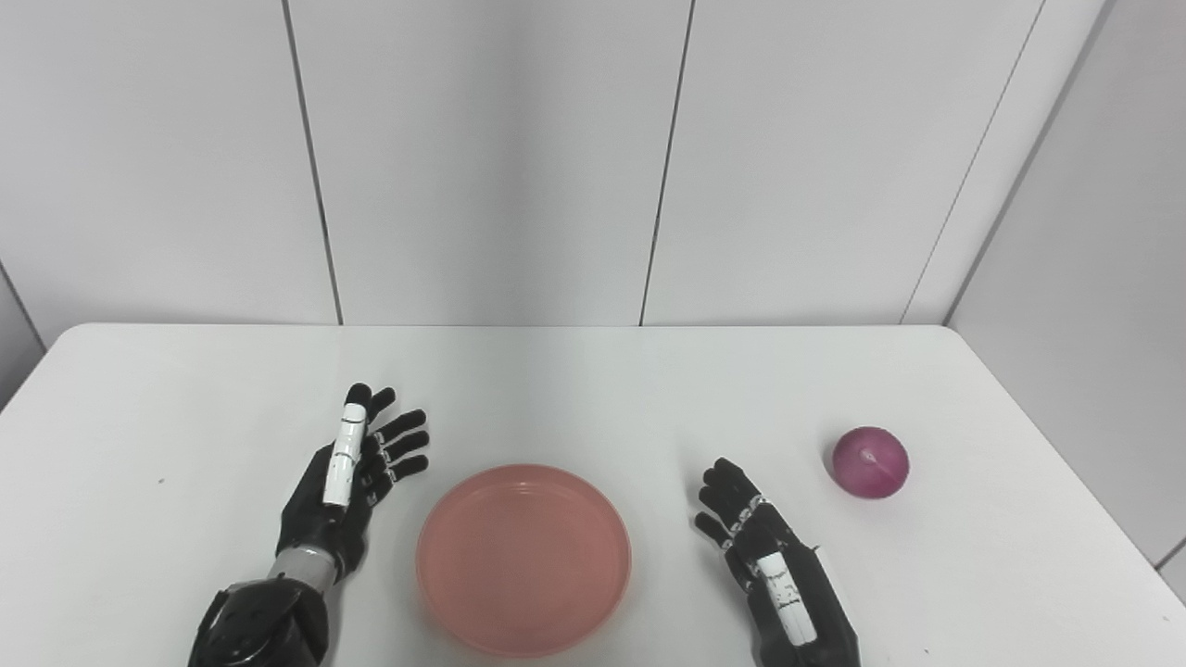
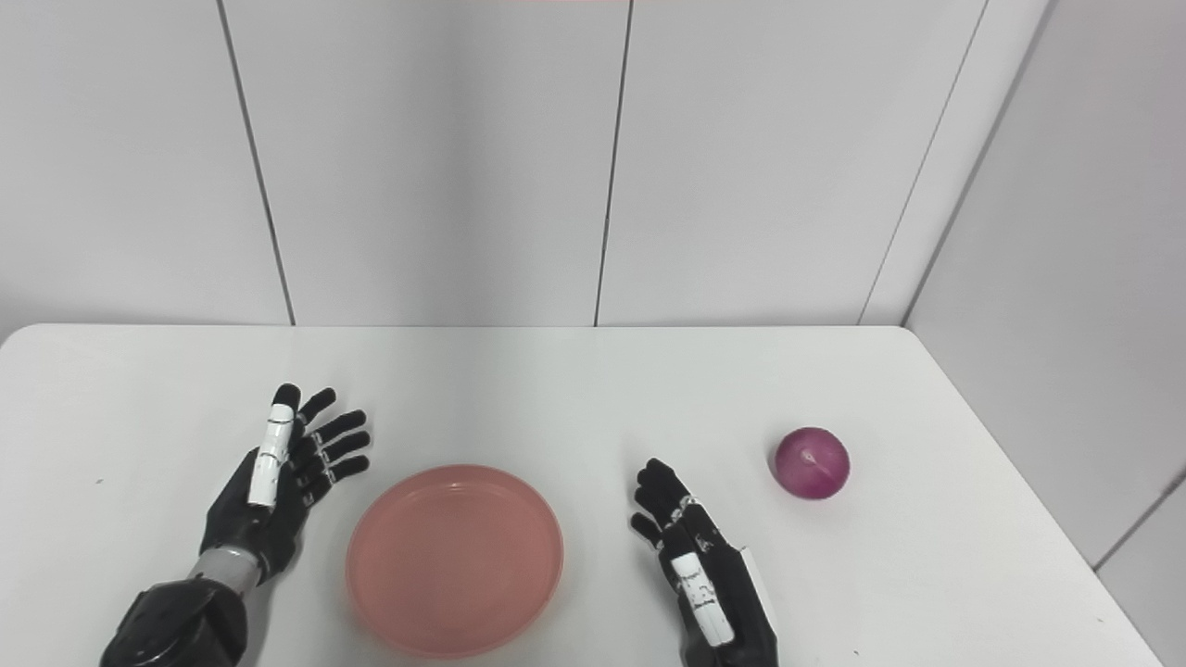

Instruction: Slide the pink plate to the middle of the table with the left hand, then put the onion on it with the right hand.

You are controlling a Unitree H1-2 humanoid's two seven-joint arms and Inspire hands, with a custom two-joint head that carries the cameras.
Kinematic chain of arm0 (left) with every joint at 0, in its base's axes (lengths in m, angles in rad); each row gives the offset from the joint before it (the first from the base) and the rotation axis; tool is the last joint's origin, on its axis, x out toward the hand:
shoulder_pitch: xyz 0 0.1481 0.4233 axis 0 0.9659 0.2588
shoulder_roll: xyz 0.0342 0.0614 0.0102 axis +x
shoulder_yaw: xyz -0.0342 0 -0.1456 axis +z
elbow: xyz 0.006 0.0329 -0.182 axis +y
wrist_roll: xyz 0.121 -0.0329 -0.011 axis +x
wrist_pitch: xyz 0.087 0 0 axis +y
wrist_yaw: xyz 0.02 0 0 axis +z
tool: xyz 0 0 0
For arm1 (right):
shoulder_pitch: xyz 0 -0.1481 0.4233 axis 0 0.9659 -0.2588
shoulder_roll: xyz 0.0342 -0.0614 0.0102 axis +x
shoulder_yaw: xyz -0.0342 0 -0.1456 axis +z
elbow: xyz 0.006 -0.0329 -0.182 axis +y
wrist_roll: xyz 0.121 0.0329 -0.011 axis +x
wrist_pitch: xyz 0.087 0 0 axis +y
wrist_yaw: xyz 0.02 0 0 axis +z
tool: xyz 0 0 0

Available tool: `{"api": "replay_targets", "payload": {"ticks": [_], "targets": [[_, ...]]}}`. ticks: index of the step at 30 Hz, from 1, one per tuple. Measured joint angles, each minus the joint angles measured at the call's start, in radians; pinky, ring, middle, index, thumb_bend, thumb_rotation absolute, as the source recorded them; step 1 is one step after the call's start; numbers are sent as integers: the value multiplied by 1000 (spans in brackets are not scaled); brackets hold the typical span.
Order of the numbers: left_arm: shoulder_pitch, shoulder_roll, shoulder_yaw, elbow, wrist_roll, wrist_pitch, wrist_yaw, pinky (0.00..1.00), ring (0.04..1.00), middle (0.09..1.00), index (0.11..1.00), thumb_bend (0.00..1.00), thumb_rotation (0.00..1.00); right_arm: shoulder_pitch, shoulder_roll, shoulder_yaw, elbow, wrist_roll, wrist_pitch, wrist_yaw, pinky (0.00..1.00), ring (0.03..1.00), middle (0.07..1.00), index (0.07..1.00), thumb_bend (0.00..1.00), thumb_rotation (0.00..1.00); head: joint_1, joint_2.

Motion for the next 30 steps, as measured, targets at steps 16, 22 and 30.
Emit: {"api": "replay_targets", "payload": {"ticks": [16, 22, 30], "targets": [[-3, 0, 7, 13, 0, -18, -8, 827, 798, 797, 891, 673, 940, -144, -163, -141, -182, -149, 186, -91, 731, 832, 843, 902, 908, 563, 18, -20], [-2, -7, 6, 15, 0, -22, -8, 797, 785, 786, 875, 672, 926, -180, -226, -140, -197, -249, 263, -92, 723, 811, 837, 877, 938, 436, 20, -34], [-2, -11, 6, 14, 0, -22, -7, 807, 792, 792, 889, 672, 932, -236, -359, -106, -183, -459, 294, -84, 644, 795, 842, 866, 954, 402, 6, -43]]}}
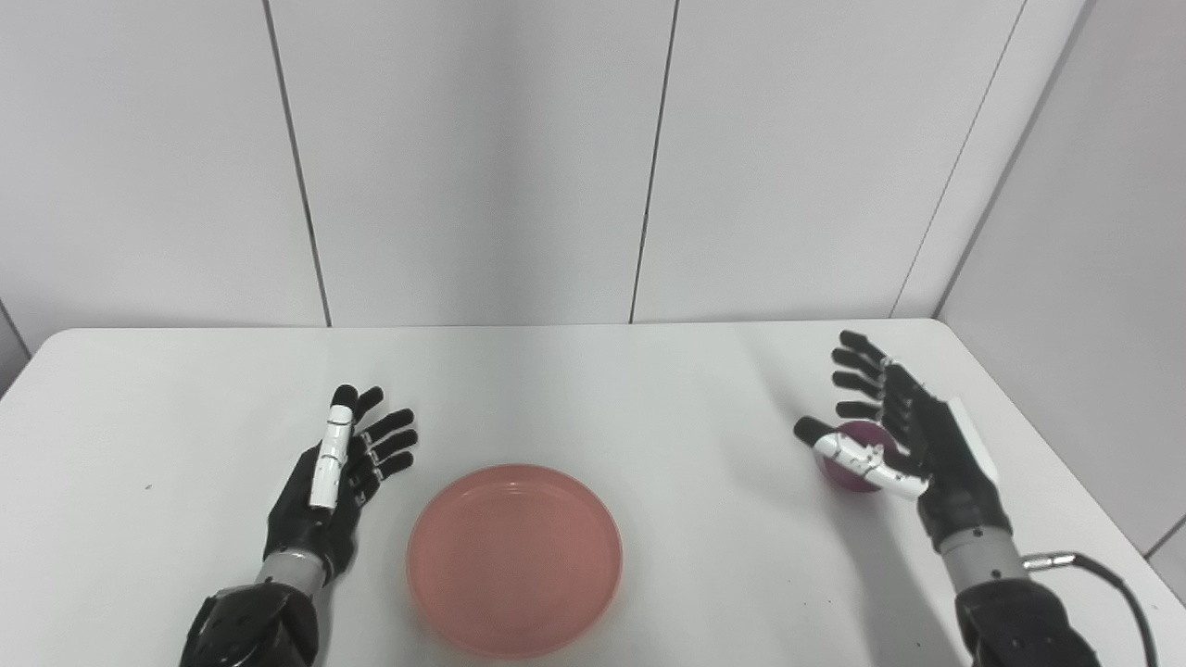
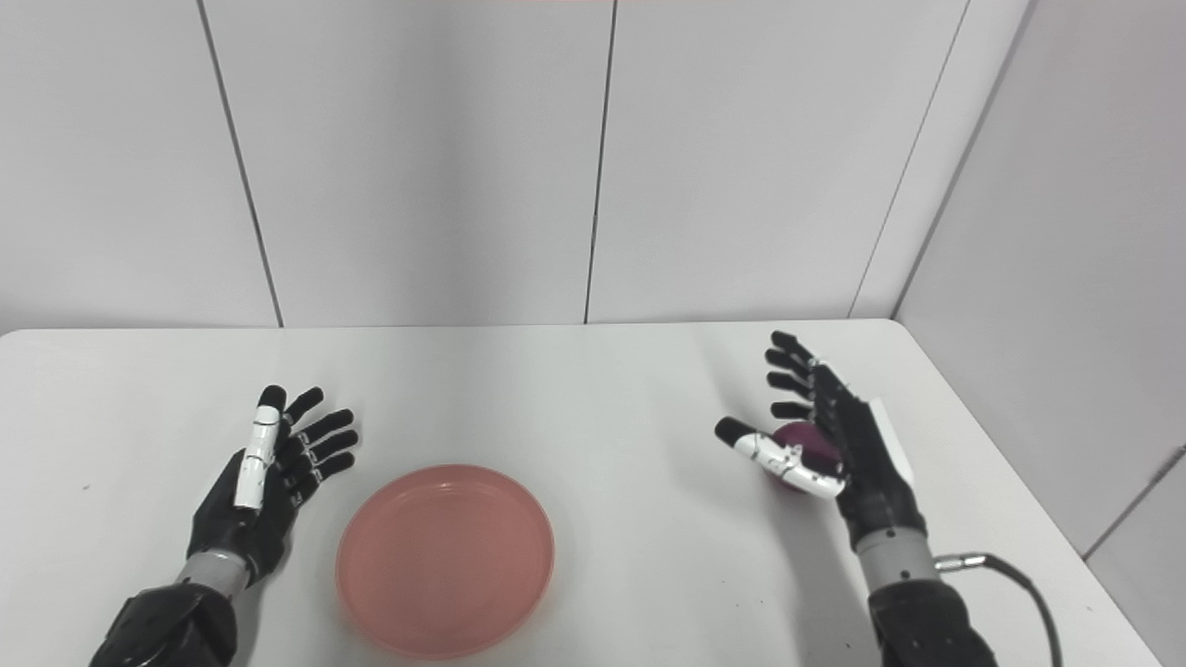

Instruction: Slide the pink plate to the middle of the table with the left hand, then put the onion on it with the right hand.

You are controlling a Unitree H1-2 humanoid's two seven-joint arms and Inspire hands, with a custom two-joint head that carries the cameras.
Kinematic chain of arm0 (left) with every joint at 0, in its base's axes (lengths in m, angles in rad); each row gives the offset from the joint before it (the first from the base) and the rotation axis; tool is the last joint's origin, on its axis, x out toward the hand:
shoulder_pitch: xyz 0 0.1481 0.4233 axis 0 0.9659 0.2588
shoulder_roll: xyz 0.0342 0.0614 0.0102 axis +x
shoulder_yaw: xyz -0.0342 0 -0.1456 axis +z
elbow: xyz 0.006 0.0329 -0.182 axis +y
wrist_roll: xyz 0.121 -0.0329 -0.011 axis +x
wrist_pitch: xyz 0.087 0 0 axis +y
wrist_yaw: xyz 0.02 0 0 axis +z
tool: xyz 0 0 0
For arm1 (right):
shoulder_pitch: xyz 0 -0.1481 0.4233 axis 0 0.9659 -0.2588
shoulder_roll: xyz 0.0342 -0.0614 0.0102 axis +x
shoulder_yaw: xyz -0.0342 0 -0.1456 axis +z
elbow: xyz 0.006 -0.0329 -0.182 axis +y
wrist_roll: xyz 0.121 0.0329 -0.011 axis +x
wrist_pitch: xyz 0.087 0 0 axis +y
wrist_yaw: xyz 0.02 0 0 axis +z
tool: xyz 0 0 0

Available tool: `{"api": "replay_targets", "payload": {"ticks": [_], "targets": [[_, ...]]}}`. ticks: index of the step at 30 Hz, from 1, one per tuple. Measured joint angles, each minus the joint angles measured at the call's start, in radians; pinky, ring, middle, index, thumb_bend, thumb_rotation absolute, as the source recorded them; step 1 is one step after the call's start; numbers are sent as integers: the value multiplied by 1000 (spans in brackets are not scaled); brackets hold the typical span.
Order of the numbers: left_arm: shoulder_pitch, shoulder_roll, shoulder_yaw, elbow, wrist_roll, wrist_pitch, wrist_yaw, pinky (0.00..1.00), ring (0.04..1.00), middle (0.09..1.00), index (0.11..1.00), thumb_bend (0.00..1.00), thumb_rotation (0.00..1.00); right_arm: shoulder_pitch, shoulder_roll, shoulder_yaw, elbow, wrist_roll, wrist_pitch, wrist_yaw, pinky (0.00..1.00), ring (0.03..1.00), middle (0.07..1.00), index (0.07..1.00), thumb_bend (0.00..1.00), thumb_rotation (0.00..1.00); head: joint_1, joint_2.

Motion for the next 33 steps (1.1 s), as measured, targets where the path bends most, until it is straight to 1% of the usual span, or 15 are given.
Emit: {"api": "replay_targets", "payload": {"ticks": [1, 3, 4, 5, 7, 11, 14, 16, 20, 23, 26, 29, 31, 33], "targets": [[0, 0, 0, 0, 0, 0, 0, 811, 793, 792, 888, 672, 933, -2, -22, 25, 4, -53, 0, 5, 621, 779, 837, 859, 968, 402, -8, -5], [0, 0, 1, 0, 0, -1, -1, 814, 795, 794, 889, 672, 933, -7, -66, 76, 14, -170, 3, 19, 608, 767, 831, 853, 983, 385, -12, -5], [0, 0, 1, 0, -1, -1, -1, 815, 795, 793, 889, 671, 935, -10, -83, 93, 20, -221, 5, 28, 642, 784, 831, 842, 993, 328, -17, -3], [0, 0, 2, 0, -1, -1, -1, 818, 797, 795, 890, 669, 936, -12, -96, 103, 24, -260, 9, 37, 648, 788, 833, 846, 989, 343, -23, -3], [0, 0, 4, 0, -2, -1, -2, 827, 803, 800, 893, 666, 941, -18, -129, 127, 26, -346, 26, 62, 662, 799, 831, 834, 995, 320, -28, -5], [1, 0, 8, 2, -2, -2, -6, 834, 807, 804, 894, 663, 944, -46, -187, 157, 38, -474, 31, 112, 662, 801, 832, 831, 1000, 327, -41, -17], [1, 1, 11, 7, -12, -8, -16, 846, 816, 810, 899, 657, 945, -70, -213, 173, 54, -541, 31, 145, 645, 795, 823, 818, 1000, 314, -49, -25], [1, 1, 13, 10, -22, -11, -23, 859, 824, 816, 904, 651, 947, -81, -218, 182, 72, -578, 31, 157, 661, 801, 821, 810, 1000, 322, -51, -28], [1, 1, 16, 12, -29, -14, -31, 859, 823, 814, 905, 649, 942, -94, -244, 221, 104, -665, 31, 196, 649, 783, 803, 794, 1000, 325, -54, -29], [2, 1, 17, 13, -33, -14, -31, 858, 824, 818, 911, 652, 946, -104, -260, 230, 125, -712, 31, 210, 673, 790, 806, 796, 1000, 329, -51, -29], [3, 1, 18, 13, -39, -15, -31, 865, 830, 823, 919, 646, 944, -113, -276, 236, 149, -747, 31, 230, 702, 802, 814, 795, 1000, 343, -51, -28], [4, 1, 20, 17, -44, -17, -31, 866, 832, 823, 917, 645, 942, -130, -278, 248, 172, -770, 30, 244, 703, 802, 811, 791, 1000, 335, -51, -29], [4, 1, 20, 17, -45, -19, -31, 862, 828, 819, 913, 654, 938, -139, -278, 253, 174, -774, 30, 267, 697, 801, 809, 794, 1000, 337, -51, -34], [4, 1, 19, 18, -45, -20, -31, 859, 826, 812, 907, 666, 934, -148, -277, 257, 177, -779, 31, 292, 663, 794, 809, 795, 1000, 327, -51, -34]]}}
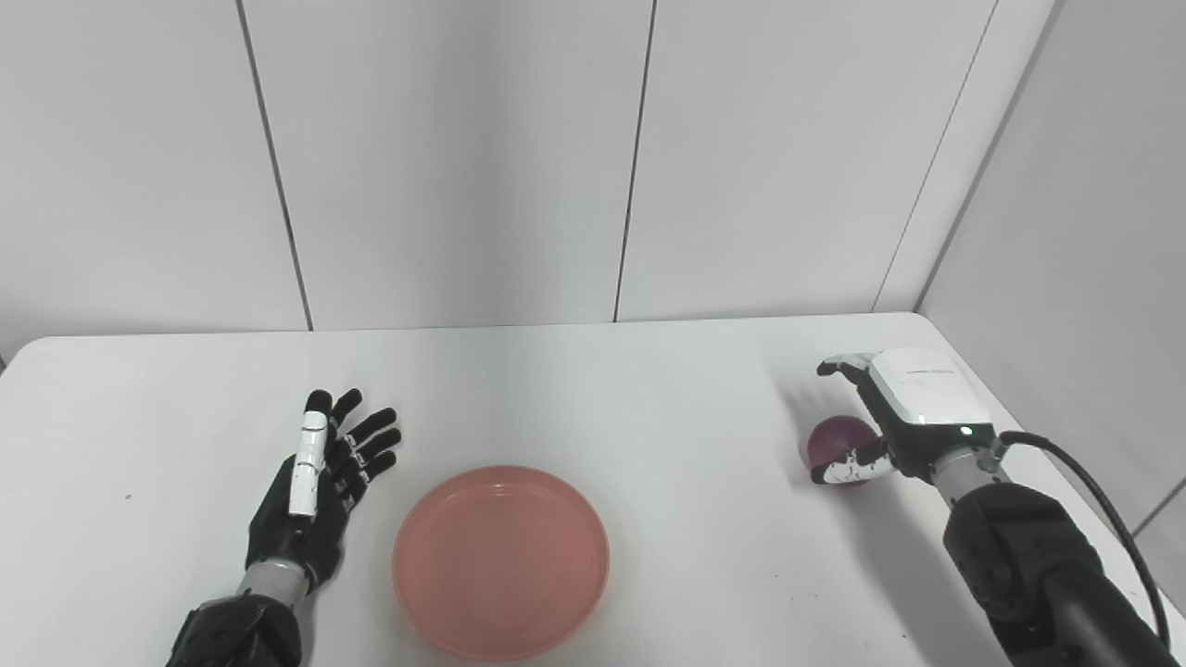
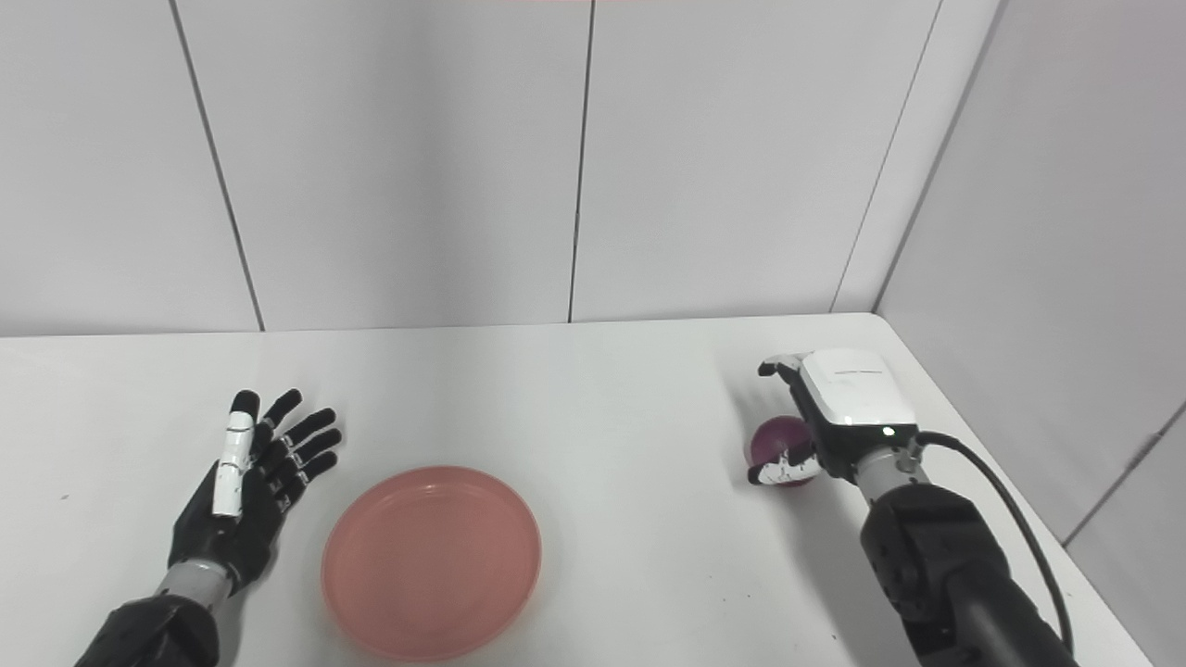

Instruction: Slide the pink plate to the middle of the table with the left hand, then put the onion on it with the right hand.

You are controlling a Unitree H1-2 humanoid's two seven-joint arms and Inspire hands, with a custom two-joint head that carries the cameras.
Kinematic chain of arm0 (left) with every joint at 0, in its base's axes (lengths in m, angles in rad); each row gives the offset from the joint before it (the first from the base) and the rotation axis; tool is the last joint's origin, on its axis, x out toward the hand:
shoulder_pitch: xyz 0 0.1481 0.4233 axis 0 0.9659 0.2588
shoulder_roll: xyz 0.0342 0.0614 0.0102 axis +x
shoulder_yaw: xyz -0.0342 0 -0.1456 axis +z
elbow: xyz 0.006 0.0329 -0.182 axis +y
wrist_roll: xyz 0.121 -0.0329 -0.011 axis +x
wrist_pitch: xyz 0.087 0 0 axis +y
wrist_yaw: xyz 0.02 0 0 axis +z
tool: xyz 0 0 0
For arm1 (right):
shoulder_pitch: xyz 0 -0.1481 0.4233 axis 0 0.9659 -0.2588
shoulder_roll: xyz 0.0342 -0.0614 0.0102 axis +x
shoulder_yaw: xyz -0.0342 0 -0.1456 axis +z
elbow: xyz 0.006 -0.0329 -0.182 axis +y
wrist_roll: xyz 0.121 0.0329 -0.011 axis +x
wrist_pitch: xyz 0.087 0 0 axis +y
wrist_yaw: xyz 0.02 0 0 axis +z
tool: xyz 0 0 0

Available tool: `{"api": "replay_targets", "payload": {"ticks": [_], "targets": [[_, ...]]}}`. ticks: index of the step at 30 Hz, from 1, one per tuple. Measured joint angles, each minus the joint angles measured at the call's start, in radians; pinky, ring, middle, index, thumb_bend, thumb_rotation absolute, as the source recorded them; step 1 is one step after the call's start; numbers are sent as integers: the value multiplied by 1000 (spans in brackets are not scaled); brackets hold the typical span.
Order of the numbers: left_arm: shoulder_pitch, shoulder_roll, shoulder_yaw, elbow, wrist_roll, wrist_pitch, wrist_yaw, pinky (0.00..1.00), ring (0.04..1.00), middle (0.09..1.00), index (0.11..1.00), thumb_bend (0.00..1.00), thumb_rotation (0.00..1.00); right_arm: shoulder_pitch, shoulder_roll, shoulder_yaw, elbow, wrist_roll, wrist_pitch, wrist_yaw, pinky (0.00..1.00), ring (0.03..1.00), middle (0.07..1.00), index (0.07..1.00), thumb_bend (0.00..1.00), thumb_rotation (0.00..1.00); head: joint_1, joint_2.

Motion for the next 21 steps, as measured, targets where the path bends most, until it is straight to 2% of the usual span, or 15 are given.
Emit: {"api": "replay_targets", "payload": {"ticks": [7, 13, 21], "targets": [[0, 0, -2, 5, 0, -9, -6, 851, 819, 809, 905, 670, 928, -40, 1, 10, 76, 11, 0, 81, 597, 782, 806, 798, 1000, 324, 3, 2], [1, -2, -3, 4, 1, -9, -4, 850, 818, 809, 903, 668, 935, -56, 1, 5, 120, 55, 3, 107, 574, 760, 816, 807, 1000, 326, 12, 0], [4, -4, -7, 2, 2, -15, -3, 844, 817, 806, 902, 674, 932, -64, 4, 2, 182, 79, 16, 130, 563, 748, 799, 793, 1000, 279, 15, -6]]}}
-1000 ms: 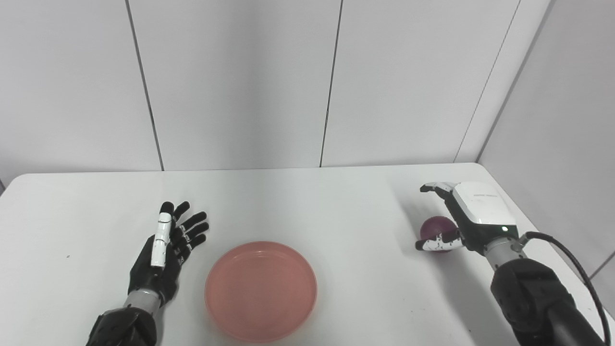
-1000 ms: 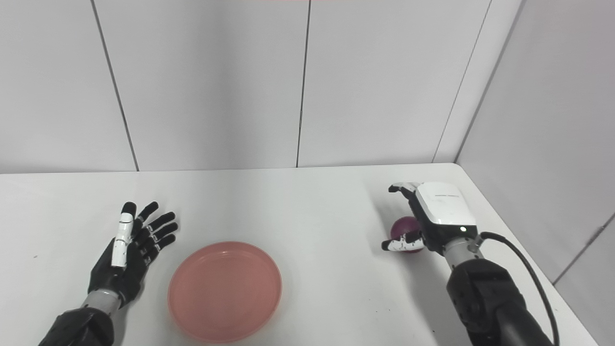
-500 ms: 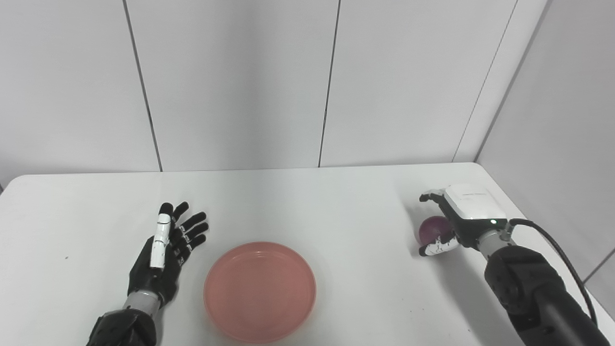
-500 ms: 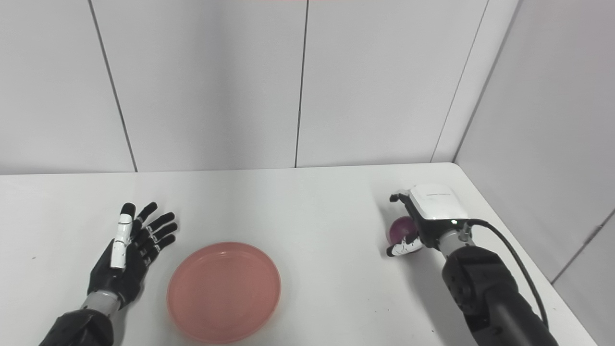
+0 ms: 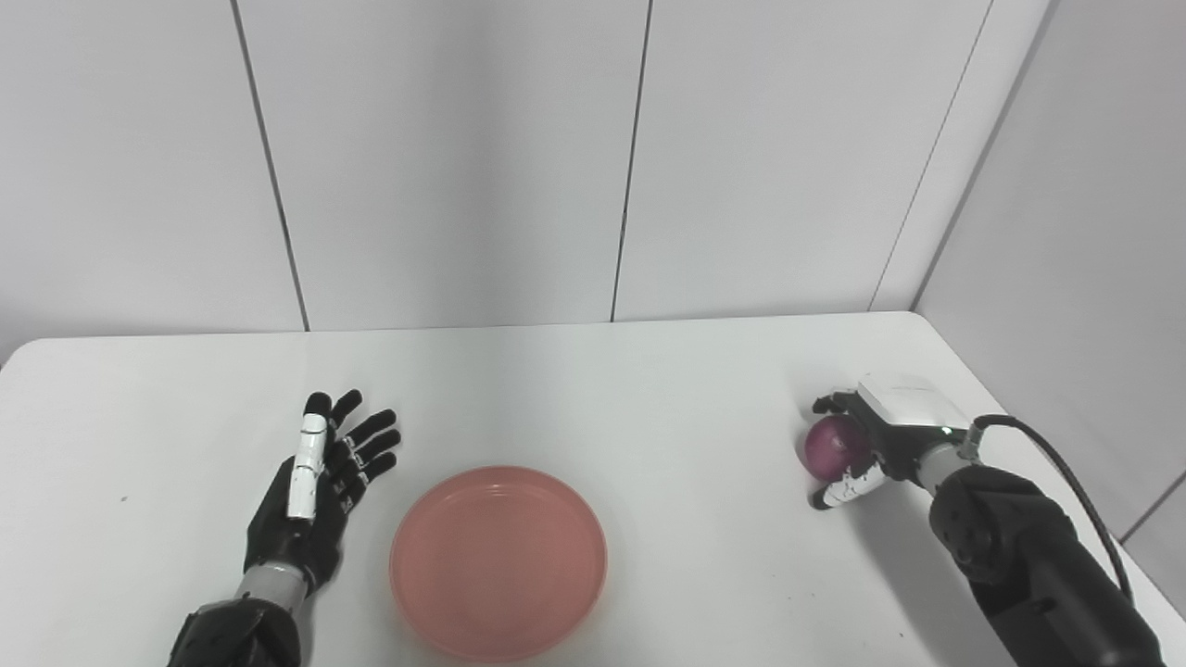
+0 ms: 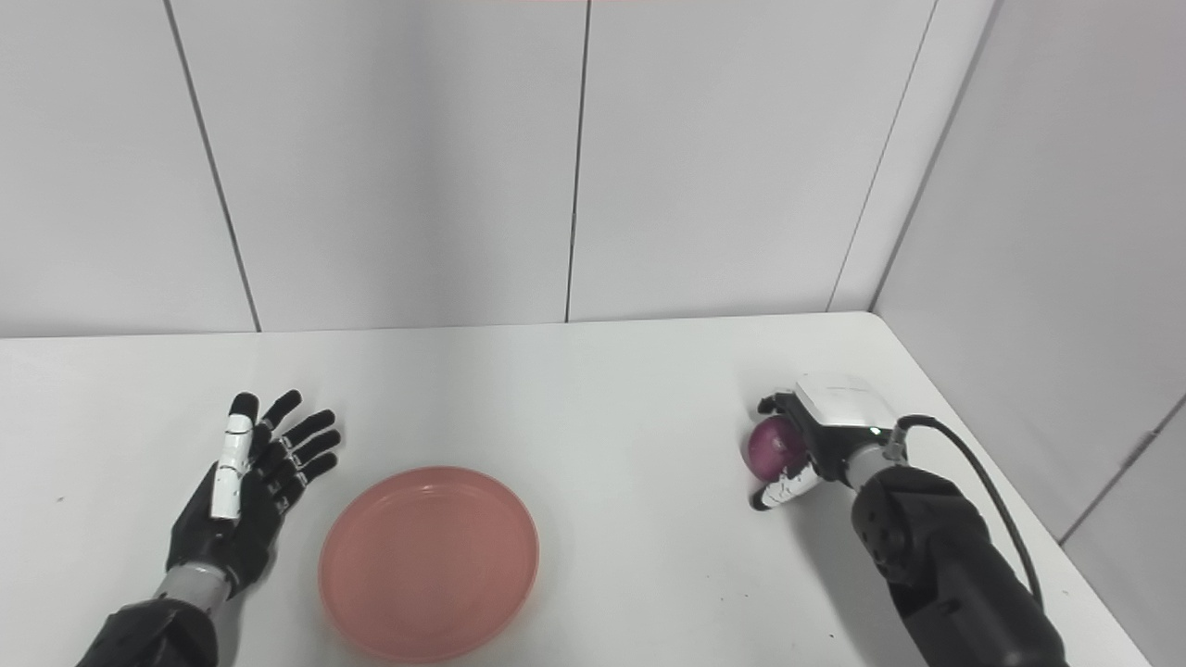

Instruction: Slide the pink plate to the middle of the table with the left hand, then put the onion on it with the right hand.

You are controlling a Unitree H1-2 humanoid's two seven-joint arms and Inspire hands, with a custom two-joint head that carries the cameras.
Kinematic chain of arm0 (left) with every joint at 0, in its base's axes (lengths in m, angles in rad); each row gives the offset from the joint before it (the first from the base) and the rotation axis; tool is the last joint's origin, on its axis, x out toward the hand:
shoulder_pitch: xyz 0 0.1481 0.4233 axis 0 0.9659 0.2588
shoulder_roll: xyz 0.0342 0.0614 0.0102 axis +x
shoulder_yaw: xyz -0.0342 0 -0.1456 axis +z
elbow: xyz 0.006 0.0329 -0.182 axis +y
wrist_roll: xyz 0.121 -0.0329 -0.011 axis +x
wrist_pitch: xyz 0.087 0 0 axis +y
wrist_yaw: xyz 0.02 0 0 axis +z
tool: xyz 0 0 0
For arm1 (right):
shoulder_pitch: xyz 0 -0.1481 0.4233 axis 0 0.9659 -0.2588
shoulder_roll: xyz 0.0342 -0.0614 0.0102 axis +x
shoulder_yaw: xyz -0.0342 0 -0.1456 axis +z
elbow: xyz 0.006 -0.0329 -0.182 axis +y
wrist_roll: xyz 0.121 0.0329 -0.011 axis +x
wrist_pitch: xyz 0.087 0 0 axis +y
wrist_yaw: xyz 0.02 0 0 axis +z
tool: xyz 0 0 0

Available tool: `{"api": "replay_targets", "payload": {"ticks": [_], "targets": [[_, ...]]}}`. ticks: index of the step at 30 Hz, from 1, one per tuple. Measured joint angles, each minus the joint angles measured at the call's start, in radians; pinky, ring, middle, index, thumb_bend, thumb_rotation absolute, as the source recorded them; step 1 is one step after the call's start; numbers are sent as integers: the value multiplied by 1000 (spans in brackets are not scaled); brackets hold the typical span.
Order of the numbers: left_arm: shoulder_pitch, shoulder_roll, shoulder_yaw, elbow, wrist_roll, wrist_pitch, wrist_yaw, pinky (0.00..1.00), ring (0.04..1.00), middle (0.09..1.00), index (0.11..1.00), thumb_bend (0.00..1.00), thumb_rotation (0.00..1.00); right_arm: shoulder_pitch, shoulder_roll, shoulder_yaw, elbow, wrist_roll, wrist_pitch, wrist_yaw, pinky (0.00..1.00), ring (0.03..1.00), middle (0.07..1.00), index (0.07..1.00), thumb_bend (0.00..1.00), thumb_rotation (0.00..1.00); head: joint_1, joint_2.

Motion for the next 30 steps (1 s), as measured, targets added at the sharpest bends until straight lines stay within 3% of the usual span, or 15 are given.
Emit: {"api": "replay_targets", "payload": {"ticks": [8, 17, 30], "targets": [[3, 0, -2, -4, -1, 0, 0, 844, 818, 812, 904, 661, 937, -24, -3, 4, 37, 11, 0, 11, 567, 763, 811, 788, 1000, 304, 6, 6], [4, -2, -3, -4, 0, 0, 2, 839, 814, 804, 902, 676, 923, -33, -4, 4, 55, 34, 0, 5, 513, 654, 723, 753, 949, 280, 9, 12], [9, -14, -8, -14, 3, 0, 12, 821, 794, 794, 889, 655, 926, -16, -7, 1, 60, 93, -6, -51, 507, 603, 680, 727, 871, 247, 26, 20]]}}
